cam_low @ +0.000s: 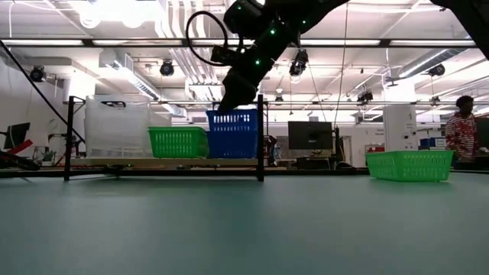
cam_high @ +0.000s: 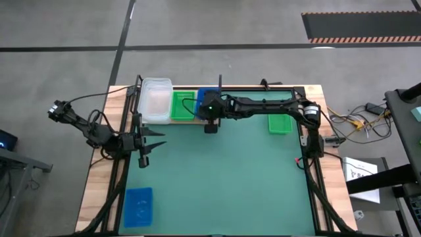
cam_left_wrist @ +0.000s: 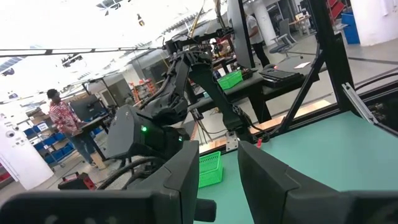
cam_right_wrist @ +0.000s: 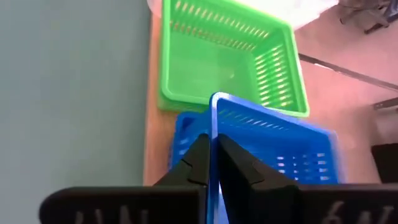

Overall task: Stack baskets on shelf by color
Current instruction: Stack the right blue bin on top of the other blue bin on the shelf

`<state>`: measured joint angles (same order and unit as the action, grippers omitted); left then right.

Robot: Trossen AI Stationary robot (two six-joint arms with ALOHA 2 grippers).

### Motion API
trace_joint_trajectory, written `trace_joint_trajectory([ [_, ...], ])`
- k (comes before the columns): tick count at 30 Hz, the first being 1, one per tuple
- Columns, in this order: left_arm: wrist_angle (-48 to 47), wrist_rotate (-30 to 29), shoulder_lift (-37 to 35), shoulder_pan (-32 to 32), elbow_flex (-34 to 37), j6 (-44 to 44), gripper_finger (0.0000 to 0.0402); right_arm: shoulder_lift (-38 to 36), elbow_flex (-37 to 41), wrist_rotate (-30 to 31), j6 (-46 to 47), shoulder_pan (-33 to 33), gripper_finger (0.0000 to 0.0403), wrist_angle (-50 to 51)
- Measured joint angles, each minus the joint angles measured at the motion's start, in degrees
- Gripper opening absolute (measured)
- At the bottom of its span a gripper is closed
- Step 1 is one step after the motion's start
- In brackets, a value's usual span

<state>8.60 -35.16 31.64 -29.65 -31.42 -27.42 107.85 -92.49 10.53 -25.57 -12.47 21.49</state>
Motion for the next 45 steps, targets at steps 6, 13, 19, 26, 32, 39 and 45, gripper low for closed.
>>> trace_joint_trajectory([
  [6, 0.00, 0.00, 0.00, -0.04, 0.00, 0.00, 0.0096, -0.04, -0.01, -0.03, -1.26, 0.20, 0.0010, -1.72],
  [13, 0.02, 0.00, 0.11, -0.04, 0.00, 0.00, 0.0096, 0.18, 0.20, -0.44, 0.95, 0.18, 0.0030, -0.67],
  [19, 0.35, 0.00, 0.20, -0.02, 0.00, 0.01, 0.0096, 0.22, 0.31, -0.51, 2.32, 0.22, 0.0067, -0.69],
  [26, 0.37, 0.00, 0.20, -0.02, 0.00, 0.00, 0.0096, 0.22, -0.44, -0.48, 2.50, 1.14, 0.0084, -0.27],
  [32, 0.39, 0.00, 0.20, -0.02, 0.00, -0.02, 0.0096, 0.96, -0.62, -0.46, 3.31, 1.06, 0.0040, -1.10],
  [39, 0.59, 0.02, 0.20, 0.03, 0.00, -0.02, 0.0096, 4.45, -0.47, -0.03, 3.02, 1.12, 0.0009, -0.70],
  [45, 1.01, 0.02, 0.21, 0.03, 0.00, -0.02, 0.0096, 3.36, -0.47, 0.02, 3.53, 1.21, 0.0009, 1.53],
])
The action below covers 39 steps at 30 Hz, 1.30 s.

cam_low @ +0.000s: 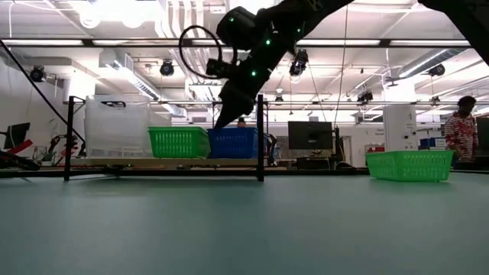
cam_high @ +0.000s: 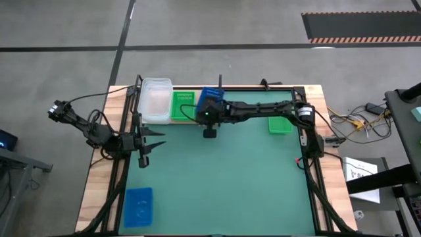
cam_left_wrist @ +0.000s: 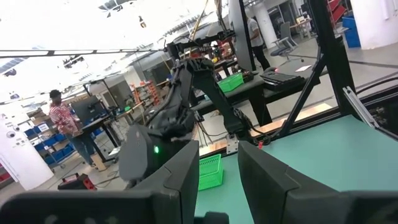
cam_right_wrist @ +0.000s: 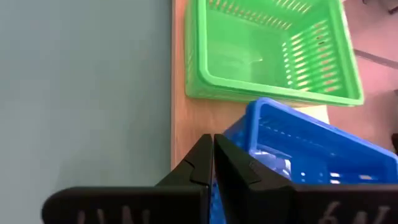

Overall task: Stack baskets on shelf by color
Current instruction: Stack the right blue bin on top of the other blue bin on the shelf

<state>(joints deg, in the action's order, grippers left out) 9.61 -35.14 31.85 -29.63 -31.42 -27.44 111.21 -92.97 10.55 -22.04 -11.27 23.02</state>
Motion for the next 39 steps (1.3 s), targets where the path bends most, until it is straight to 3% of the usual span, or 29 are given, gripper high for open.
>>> trace_joint_trajectory([
  [4, 0.08, 0.00, 0.01, -0.01, 0.00, -0.02, 0.0096, -1.73, -0.20, 0.45, 0.22, 0.06, 0.0009, 0.69],
  [9, 0.52, 0.00, 0.01, -0.02, 0.00, -0.34, 0.0096, -2.34, -1.04, 6.08, 0.48, 0.12, 0.0009, -2.04],
  [14, 0.78, 0.02, 0.00, -0.02, 0.00, -0.39, 0.0096, 0.17, -3.86, 6.44, 1.14, 0.11, 0.0009, -2.47],
  [20, 0.85, 0.02, 0.11, -0.02, -0.02, -0.46, 0.0096, 4.27, -9.53, 13.90, -0.62, -0.14, 0.0009, 2.93],
  [27, 0.85, 0.28, 0.39, -0.07, -0.02, -0.51, 0.0096, 9.02, -17.59, 11.91, 1.45, -1.09, 0.0009, 15.75],
  [33, 1.97, 0.33, 1.15, -0.04, -0.04, -0.57, 0.0096, 14.02, -23.11, 8.65, 0.01, -1.25, 0.0008, 19.36],
  [39, 1.92, 0.35, 1.15, -0.04, -0.04, -0.55, 0.0096, 14.59, -25.83, 6.85, -0.04, -1.13, 0.0008, 22.42],
])
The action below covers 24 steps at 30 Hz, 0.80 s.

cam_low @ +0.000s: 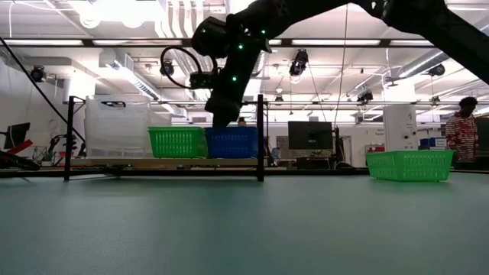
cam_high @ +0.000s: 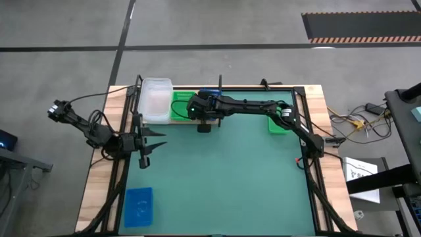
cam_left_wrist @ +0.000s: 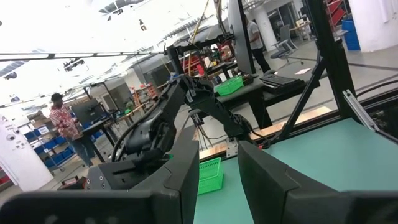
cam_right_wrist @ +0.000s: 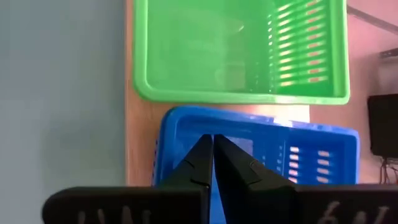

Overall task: Stack baskets on shelf by color
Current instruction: Stack the right blue bin on top of the other blue bin on the shelf

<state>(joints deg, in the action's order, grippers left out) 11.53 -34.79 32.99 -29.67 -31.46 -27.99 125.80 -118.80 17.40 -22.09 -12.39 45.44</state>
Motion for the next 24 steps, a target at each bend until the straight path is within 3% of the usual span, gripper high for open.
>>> trace_joint_trajectory([
  [7, 0.02, 0.02, -0.02, 0.00, 0.00, -0.02, 0.0096, -0.20, -3.69, -5.77, 0.98, 0.39, 0.0008, 7.95],
  [24, 0.52, 0.11, 0.25, 0.03, 0.01, 0.20, 0.0096, -2.59, -3.81, -5.35, 2.69, 2.81, 0.0008, 14.50],
])
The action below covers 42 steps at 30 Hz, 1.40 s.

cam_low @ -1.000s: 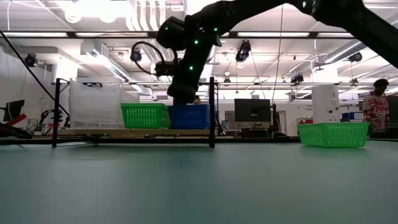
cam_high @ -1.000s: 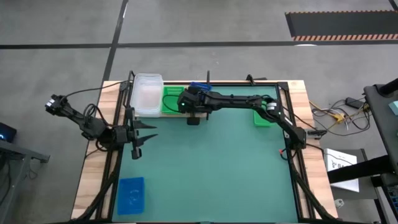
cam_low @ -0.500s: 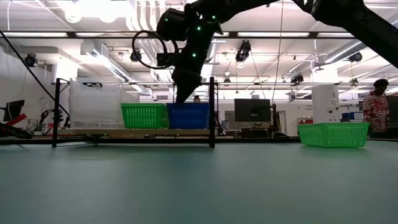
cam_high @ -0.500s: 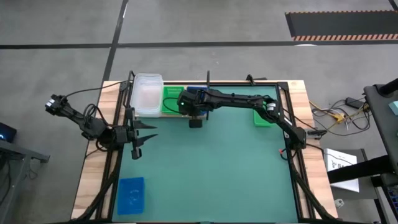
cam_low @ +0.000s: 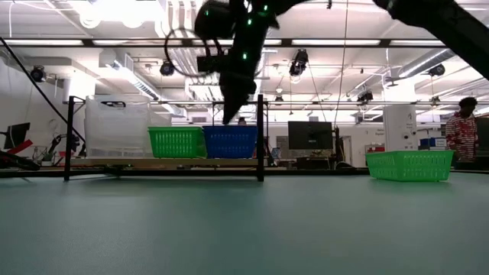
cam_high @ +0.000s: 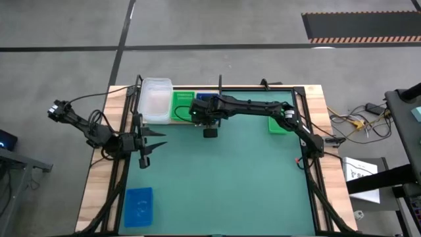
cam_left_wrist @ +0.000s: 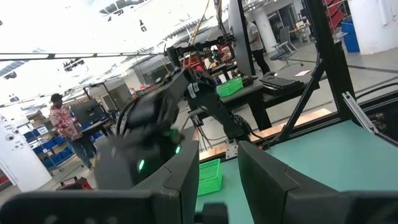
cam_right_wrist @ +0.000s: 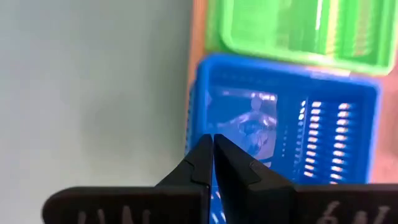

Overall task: Stack baskets on shelf by color
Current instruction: Stack the right blue bin on top of the other blue bin on the shelf, then stack the blue bin on top of the other blue bins on the shelf

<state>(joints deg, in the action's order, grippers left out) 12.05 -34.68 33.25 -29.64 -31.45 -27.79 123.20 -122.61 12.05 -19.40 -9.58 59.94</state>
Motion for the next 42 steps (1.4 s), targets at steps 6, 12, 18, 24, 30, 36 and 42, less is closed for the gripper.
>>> trace_joint_trajectory([
  [6, 1.50, 0.00, 1.55, -0.01, 0.01, 0.39, 0.0096, -3.08, 0.69, -0.07, -0.11, 5.63, 0.0008, 0.29],
  [12, 4.57, -0.02, 4.73, -0.01, 0.00, 0.39, 0.0096, -5.16, 1.24, -0.08, 0.93, 11.21, 0.0008, 3.03],
  [18, 7.34, -0.04, 7.87, -0.06, -0.10, 0.39, 0.0096, -7.24, 3.67, -0.10, 3.67, 15.55, 0.0008, 3.66],
  [24, 7.37, -0.02, 10.41, -0.06, -0.85, 0.42, 0.0096, -9.81, 9.30, -0.28, 8.17, 19.01, 0.0008, 4.06],
  [30, 10.32, -0.04, 13.23, -0.04, -1.17, 1.96, 0.0096, -15.10, 19.24, -0.25, 11.96, 22.24, 0.0008, -1.37],
  [36, 13.93, 0.00, 17.10, -0.05, -1.30, 8.63, 0.0096, -22.95, 32.85, -0.25, 9.92, 24.95, 0.0008, -16.45],
  [42, 11.75, 3.94, 23.17, -1.85, -0.75, 27.18, 0.0096, -31.34, 46.22, -0.22, 4.44, 25.35, 0.0008, -34.72],
])
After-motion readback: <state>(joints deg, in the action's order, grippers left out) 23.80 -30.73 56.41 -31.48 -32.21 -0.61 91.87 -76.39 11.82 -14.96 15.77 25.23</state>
